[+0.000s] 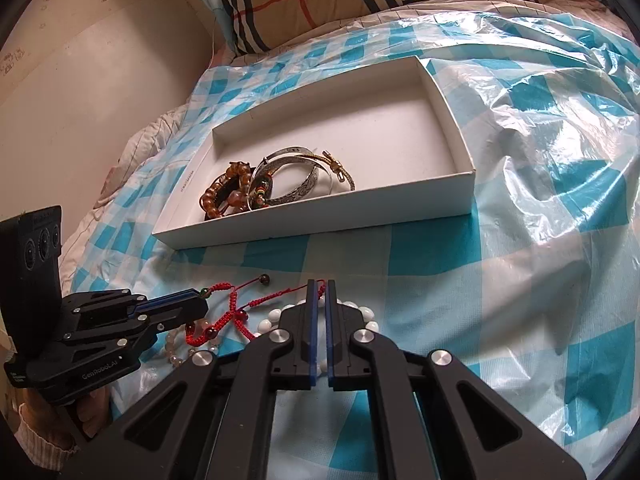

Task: Organize jewelry
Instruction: 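Grasp red cord bracelet with green bead using the left tool, then grasp red cord bracelet with white beads with right tool while left tool holds its bracelet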

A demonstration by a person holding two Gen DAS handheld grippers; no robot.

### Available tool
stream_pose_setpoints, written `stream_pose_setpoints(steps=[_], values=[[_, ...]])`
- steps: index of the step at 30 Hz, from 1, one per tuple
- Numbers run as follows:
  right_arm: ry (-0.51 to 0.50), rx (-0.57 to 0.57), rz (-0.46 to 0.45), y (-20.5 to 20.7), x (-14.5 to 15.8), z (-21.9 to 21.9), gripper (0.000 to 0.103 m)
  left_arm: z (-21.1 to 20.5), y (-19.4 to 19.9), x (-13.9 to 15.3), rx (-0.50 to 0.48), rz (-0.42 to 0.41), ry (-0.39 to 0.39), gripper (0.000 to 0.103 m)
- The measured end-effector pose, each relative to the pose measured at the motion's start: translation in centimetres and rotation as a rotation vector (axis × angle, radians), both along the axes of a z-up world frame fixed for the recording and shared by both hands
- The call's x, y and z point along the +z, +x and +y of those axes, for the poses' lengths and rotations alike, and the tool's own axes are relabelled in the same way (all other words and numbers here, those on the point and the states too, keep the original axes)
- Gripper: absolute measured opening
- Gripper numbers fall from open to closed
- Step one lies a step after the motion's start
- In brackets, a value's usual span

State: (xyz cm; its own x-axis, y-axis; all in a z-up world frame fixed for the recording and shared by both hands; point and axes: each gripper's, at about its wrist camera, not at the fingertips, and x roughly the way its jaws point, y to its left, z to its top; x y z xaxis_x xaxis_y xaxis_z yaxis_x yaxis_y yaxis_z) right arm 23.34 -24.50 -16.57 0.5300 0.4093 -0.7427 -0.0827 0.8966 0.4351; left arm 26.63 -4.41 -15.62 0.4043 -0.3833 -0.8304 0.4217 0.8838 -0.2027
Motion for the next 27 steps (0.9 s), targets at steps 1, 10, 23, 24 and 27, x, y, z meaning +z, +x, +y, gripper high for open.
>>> stream_pose_setpoints(steps=[1, 10, 23, 24, 27], values=[[0.007, -0.008, -0.002, -0.2, 0.2, -0.3, 0.004, 0.1, 0.0, 0.1, 0.003, -0.001, -0.002, 0.005], [0.038, -0.027, -0.003, -1.1, 0.8, -1.4, 0.004, 1.6, -0.1, 1.0, 0.041, -0.017, -0.05, 0.005], [-0.041, 0.099, 0.022, 1.9, -0.9, 2.4, 0.039, 2.5, 0.1, 0.5, 0.063, -0.004, -0.053, 0.005], [-0.049, 0.116, 0.023, 2.2, -1.0, 2.8, 0.039, 2.5, 0.2, 0.5, 0.064, -0.003, -0.053, 0.005], [-0.056, 0.159, 0.02, 2.2, -1.0, 3.6, 0.02, 2.5, 0.2, 0.4, 0.067, -0.001, -0.052, 0.005]])
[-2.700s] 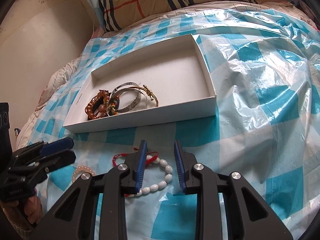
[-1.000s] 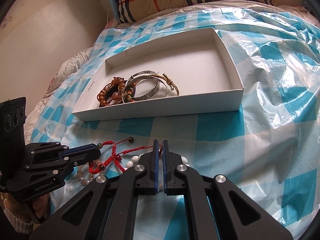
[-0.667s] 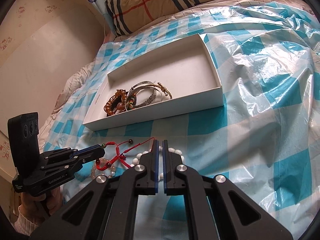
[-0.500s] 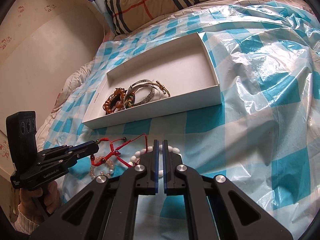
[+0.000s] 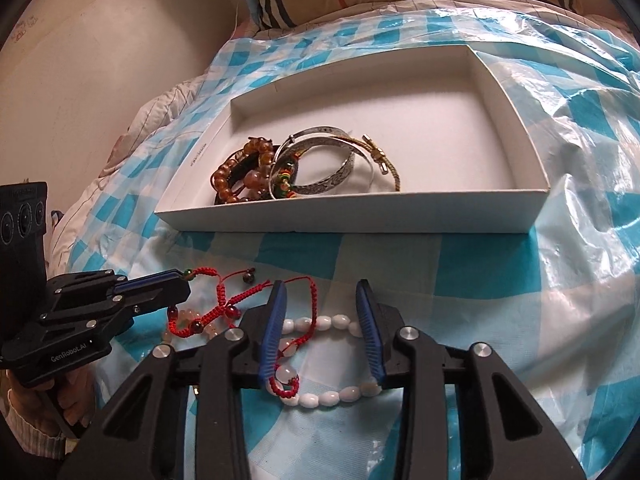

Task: Organize jewelry
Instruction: 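Grasp red cord bracelet with white beads with right tool while left tool holds its bracelet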

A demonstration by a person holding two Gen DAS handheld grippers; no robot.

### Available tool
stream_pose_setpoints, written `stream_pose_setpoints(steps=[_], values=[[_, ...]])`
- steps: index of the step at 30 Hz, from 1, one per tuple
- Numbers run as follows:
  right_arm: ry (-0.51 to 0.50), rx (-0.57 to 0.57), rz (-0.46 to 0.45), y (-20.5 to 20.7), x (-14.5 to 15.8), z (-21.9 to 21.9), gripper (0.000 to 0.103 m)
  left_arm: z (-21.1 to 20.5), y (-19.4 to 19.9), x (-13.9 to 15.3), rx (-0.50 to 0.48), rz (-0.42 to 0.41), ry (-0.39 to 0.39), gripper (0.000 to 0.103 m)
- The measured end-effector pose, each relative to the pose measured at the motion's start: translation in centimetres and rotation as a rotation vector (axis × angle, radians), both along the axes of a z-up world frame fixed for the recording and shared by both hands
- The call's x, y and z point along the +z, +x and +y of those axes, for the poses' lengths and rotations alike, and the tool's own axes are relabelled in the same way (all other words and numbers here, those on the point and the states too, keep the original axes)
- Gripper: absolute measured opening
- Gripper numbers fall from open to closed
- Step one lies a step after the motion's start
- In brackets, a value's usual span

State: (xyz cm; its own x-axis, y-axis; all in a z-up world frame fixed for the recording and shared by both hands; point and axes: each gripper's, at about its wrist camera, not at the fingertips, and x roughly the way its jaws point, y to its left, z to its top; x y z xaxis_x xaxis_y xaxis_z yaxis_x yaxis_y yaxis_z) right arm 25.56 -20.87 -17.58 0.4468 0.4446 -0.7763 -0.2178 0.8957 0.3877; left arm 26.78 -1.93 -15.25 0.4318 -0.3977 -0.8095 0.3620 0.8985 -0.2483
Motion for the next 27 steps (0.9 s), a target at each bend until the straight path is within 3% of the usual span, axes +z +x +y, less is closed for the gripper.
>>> stream_pose_setpoints(steps=[1, 3, 12, 19, 21, 23, 27], values=[[-0.006, 0.001, -0.004, -0.2, 0.1, 0.1, 0.007, 0.1, 0.0, 0.0, 0.002, 0.0, 0.001, 0.005], [-0.014, -0.018, -0.016, -0.8, 0.4, -0.2, 0.004, 0.3, 0.0, 0.0, 0.008, -0.001, 0.001, 0.005], [0.018, -0.171, -0.005, -2.8, 1.0, -4.3, 0.002, 1.3, 0.1, 0.1, 0.033, -0.004, 0.01, 0.005], [0.058, -0.085, 0.005, -2.3, 1.1, -3.1, 0.002, 1.6, 0.1, 0.0, 0.036, -0.001, 0.013, 0.005], [0.053, -0.059, 0.002, -1.5, 1.0, -1.9, 0.006, 1.6, 0.1, 0.0, 0.034, 0.0, 0.012, 0.005], [0.04, -0.025, -0.016, -0.8, 1.0, -0.6, 0.041, 1.4, 0.0, 0.1, 0.031, -0.002, 0.014, 0.005], [-0.012, 0.082, -0.008, -0.2, 0.7, 2.4, 0.043, 1.3, 0.1, 0.3, 0.03, -0.007, 0.011, 0.005]])
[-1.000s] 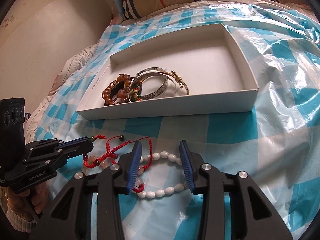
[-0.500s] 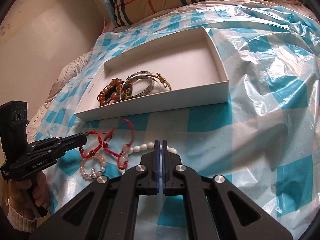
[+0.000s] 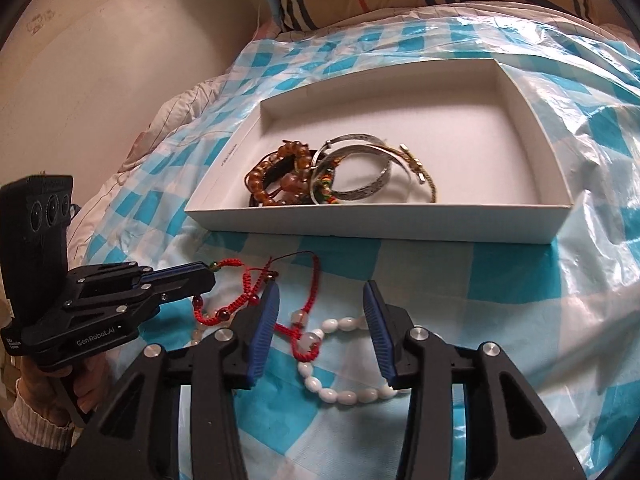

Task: Organize jewelry
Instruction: 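Grasp red cord bracelet with white beads with right tool while left tool holds its bracelet, then carry both red cord bracelets in the two tools over the box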

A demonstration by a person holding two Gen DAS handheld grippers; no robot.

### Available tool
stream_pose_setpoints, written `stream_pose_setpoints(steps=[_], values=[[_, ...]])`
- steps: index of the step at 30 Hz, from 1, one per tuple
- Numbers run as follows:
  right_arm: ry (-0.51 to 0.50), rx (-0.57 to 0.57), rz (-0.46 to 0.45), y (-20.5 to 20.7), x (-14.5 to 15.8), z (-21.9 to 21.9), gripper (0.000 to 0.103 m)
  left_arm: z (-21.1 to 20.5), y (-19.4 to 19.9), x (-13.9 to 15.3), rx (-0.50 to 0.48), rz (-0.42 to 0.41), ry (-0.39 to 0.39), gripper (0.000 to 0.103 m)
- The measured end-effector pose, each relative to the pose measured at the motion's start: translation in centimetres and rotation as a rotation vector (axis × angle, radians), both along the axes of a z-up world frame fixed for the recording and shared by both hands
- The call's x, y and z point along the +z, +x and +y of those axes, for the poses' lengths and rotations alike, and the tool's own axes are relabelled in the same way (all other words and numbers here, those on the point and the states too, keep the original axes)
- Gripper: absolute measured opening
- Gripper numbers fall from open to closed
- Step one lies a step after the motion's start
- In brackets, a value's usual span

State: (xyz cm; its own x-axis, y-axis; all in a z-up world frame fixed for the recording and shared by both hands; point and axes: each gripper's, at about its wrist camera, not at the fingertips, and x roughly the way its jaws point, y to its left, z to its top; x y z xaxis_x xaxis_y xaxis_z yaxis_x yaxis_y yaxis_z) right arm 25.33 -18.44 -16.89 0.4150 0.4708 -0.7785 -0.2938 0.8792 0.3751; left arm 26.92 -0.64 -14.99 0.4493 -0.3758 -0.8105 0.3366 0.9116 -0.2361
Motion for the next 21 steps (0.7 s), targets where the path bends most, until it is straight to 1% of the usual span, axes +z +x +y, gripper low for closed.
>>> stream_pose_setpoints(steps=[1, 2, 3, 4, 5, 8, 11, 13, 16, 21], values=[[-0.04, 0.027, 0.01, 0.0, -0.3, 0.8, 0.043, 0.0, 0.0, 0.2, 0.001, -0.005, -0.005, 0.005], [-0.072, 0.045, 0.003, -0.3, -0.5, 1.3, 0.037, 0.0, 0.1, 0.5, 0.0, -0.012, -0.022, 0.005], [-0.083, 0.059, -0.001, -0.5, -0.5, 1.6, 0.032, 0.1, 0.0, 1.0, -0.002, -0.021, -0.052, 0.005], [-0.084, 0.066, 0.005, -0.6, -0.6, 1.7, 0.02, 0.3, -0.1, 1.7, -0.001, -0.039, -0.086, 0.005], [-0.084, 0.063, 0.007, -0.7, -0.6, 1.5, 0.014, 0.5, -0.3, 2.5, 0.001, -0.064, -0.112, 0.005], [-0.069, 0.025, 0.012, -0.9, -0.8, 0.8, 0.013, 1.2, -0.8, 4.8, 0.017, -0.118, -0.163, 0.005], [-0.036, -0.014, 0.01, -1.1, -0.7, -0.2, 0.013, 1.4, -1.0, 6.0, 0.016, -0.137, -0.156, 0.005], [0.012, -0.042, 0.008, -1.4, -0.3, -1.1, 0.013, 1.5, -0.9, 6.0, 0.015, -0.131, -0.144, 0.005], [0.095, -0.082, 0.006, -2.1, 0.4, -2.4, 0.013, 1.5, -0.8, 5.1, 0.023, -0.109, -0.131, 0.005], [0.214, -0.142, 0.04, -3.2, 0.7, -4.3, 0.013, 1.0, -1.1, 3.8, 0.031, -0.093, -0.109, 0.005]])
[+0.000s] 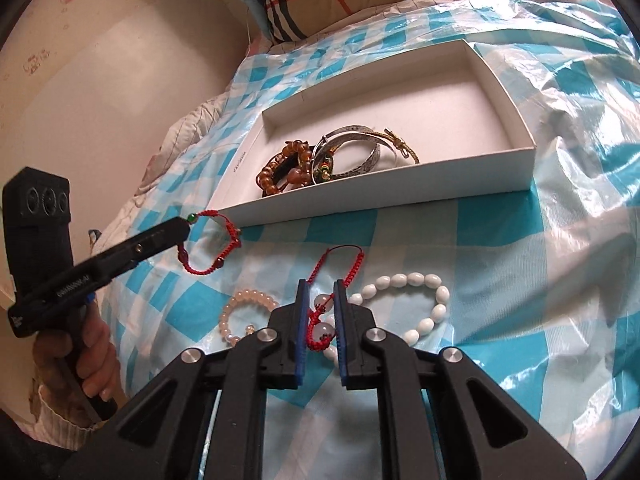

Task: Organize jewelry
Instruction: 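Carry both red cord bracelets in the two tools over the box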

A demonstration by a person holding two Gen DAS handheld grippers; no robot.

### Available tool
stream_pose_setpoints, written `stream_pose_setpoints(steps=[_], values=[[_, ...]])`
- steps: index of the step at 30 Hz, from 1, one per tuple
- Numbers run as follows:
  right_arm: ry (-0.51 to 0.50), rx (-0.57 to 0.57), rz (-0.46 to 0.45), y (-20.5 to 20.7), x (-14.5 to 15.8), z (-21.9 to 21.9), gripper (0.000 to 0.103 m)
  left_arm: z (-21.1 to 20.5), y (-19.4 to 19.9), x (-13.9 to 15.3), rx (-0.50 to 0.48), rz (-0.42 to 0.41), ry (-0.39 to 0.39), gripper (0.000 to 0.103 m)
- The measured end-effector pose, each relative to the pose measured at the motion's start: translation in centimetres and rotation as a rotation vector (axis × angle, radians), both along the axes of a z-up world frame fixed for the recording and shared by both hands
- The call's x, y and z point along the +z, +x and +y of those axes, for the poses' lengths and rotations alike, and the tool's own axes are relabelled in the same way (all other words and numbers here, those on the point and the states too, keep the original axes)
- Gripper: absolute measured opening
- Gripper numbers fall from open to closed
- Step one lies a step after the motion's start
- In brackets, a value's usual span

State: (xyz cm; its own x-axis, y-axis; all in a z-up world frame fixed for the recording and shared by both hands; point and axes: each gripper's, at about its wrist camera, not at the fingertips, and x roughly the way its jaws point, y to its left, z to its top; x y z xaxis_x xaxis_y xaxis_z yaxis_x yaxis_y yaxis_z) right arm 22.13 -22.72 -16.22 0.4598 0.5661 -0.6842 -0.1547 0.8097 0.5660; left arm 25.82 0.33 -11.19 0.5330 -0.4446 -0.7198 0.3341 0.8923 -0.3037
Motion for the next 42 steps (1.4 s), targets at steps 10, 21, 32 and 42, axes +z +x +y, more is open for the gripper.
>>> stream_pose_setpoints(steps=[10, 21, 32, 42], values=[[0.107, -0.061, -0.038, -1.2, 1.6, -1.5, 0.013, -1.2, -0.8, -0.6, 0.038, -0.043, 0.082, 0.005], [0.12, -0.112, -0.123, -0.8, 4.2, -3.0, 0.013, -1.1, -0.6, 0.6, 0.075, -0.077, 0.106, 0.005], [0.107, -0.11, -0.188, 0.7, 5.9, -2.4, 0.013, -2.1, -0.1, 3.0, 0.06, -0.142, 0.107, 0.005], [0.092, -0.106, -0.238, 2.4, 7.0, -1.4, 0.013, -2.1, 1.6, 4.5, 0.072, -0.179, 0.079, 0.005]])
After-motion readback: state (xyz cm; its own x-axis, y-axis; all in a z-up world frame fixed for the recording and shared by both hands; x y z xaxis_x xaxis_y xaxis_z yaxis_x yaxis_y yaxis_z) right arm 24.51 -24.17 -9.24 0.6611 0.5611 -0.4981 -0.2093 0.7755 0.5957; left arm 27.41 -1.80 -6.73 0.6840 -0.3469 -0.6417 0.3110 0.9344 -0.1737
